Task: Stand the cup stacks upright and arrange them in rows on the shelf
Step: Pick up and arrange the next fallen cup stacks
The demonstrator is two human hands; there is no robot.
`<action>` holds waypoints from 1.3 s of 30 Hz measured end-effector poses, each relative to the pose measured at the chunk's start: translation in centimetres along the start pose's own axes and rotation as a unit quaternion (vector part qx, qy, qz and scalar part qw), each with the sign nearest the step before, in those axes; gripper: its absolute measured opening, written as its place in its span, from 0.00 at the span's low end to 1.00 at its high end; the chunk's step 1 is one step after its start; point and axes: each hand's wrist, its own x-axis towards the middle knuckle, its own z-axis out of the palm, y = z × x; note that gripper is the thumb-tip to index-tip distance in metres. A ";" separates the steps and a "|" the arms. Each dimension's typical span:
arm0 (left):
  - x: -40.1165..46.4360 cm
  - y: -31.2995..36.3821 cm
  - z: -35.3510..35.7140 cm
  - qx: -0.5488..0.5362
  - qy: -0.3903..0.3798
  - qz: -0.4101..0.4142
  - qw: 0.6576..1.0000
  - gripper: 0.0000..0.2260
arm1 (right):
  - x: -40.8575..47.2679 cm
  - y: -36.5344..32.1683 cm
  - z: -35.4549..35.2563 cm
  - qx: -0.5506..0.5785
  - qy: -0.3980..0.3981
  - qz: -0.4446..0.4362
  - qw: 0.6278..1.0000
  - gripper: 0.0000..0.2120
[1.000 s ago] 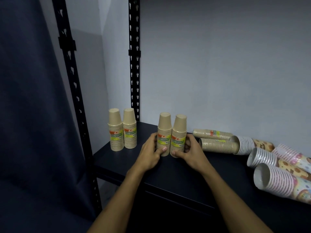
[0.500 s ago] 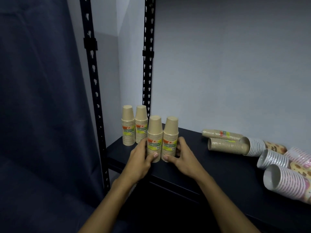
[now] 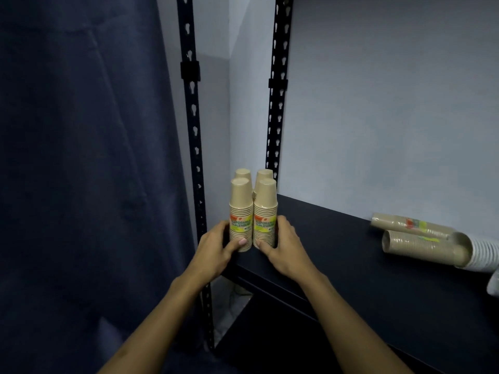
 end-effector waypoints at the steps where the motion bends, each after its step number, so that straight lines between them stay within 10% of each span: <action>1: -0.2 -0.2 0.3 -0.006 0.012 -0.002 1.000 0.21 | 0.0 0.2 0.1 0.004 0.000 0.000 1.000 0.24; 28: -1.8 1.3 2.5 -0.015 0.050 -0.058 0.997 0.27 | -0.8 -0.3 -0.2 0.014 0.001 0.073 0.997 0.27; 39: -6.1 2.6 2.4 0.063 0.017 -0.099 0.993 0.48 | -6.0 -0.4 -2.4 -0.235 -0.036 0.050 0.970 0.25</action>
